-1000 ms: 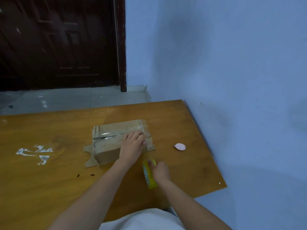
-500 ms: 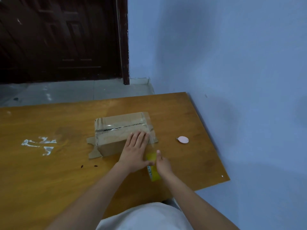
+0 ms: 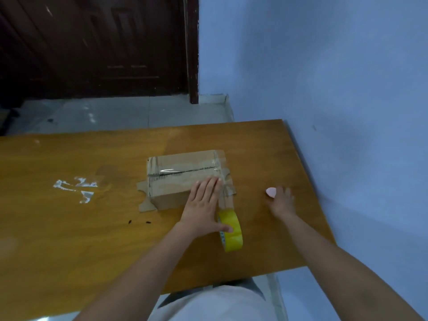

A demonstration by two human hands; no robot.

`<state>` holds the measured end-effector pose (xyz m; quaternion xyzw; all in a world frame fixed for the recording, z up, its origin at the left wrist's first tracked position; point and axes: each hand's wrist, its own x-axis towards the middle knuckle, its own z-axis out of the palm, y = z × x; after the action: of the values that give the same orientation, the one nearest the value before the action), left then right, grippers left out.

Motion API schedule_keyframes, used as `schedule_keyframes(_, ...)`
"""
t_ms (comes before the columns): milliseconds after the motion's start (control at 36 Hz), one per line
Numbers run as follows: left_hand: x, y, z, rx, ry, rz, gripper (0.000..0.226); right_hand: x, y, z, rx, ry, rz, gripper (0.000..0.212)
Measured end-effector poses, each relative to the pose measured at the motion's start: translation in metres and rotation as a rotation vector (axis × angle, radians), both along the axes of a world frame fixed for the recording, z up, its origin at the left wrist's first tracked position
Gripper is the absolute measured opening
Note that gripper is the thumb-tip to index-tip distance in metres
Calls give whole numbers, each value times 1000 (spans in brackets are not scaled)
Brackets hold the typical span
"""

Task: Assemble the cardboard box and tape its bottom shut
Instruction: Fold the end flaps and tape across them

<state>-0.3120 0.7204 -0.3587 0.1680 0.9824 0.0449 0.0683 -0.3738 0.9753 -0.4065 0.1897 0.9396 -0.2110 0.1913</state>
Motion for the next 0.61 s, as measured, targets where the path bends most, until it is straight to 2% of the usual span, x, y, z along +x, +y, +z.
schedule_keyframes(111,-1,0,1,4,-8,1,130,-3,14,-10,104,-81,175,65)
schedule_keyframes(278,-1,0,2,1,-29,13,130,7,9,-17,193,57,222,35)
schedule_keyframes(389,-2,1,3,7,-42,21,131,21,0,-19,-9,87,84,24)
schedule_keyframes(528,-1,1,3,-2,-48,22,131,39,-12,-11,-209,136,62,22)
schedule_keyframes(611,-1,2,3,-3,-49,24,131,43,-26,2,-414,219,22,18)
